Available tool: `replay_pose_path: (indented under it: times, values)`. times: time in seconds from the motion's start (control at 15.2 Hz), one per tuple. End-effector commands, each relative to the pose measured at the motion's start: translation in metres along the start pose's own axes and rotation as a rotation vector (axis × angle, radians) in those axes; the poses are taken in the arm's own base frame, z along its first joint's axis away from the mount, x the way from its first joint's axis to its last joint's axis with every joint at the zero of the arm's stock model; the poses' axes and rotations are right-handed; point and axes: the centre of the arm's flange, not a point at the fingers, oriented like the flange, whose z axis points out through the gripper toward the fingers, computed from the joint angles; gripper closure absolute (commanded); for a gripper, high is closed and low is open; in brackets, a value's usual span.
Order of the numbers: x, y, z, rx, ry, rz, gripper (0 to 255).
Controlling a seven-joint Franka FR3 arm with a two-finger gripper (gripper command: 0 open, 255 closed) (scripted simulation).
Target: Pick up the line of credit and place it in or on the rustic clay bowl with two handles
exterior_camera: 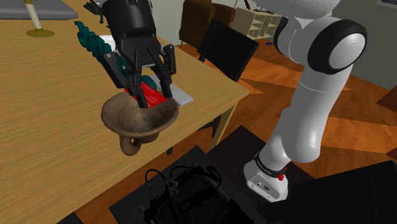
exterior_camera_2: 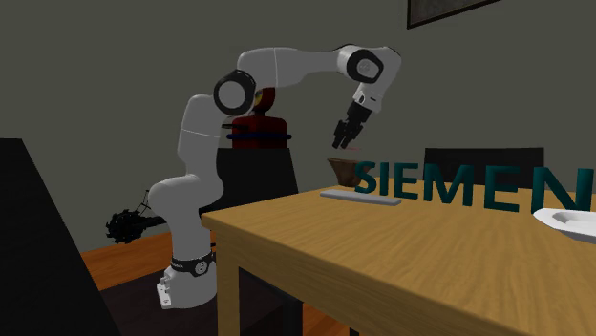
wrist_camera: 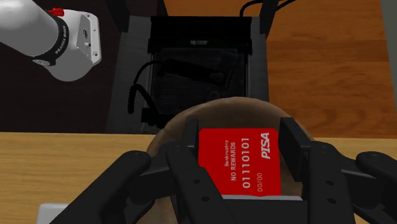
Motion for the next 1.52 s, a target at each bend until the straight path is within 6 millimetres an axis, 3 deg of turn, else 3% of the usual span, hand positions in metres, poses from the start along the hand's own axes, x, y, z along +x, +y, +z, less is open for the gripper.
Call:
replay_pose_path:
  times: [0.0, 0.4, 0.92, 0.99, 1.32, 1.45]
  values:
    - [0.007, 0.0, 0.009, 0.0, 0.0, 0.0, 255]
    - [0.024, 0.0, 0.036, 0.0, 0.0, 0.0, 255]
    - [0.025, 0.0, 0.037, 0.0, 0.0, 0.0, 255]
    - [0.025, 0.0, 0.037, 0.0, 0.0, 0.0, 0]
    - [0.025, 0.0, 0.037, 0.0, 0.0, 0.0, 0]
    - [0.025, 0.0, 0.011, 0.0, 0.0, 0.0, 0]
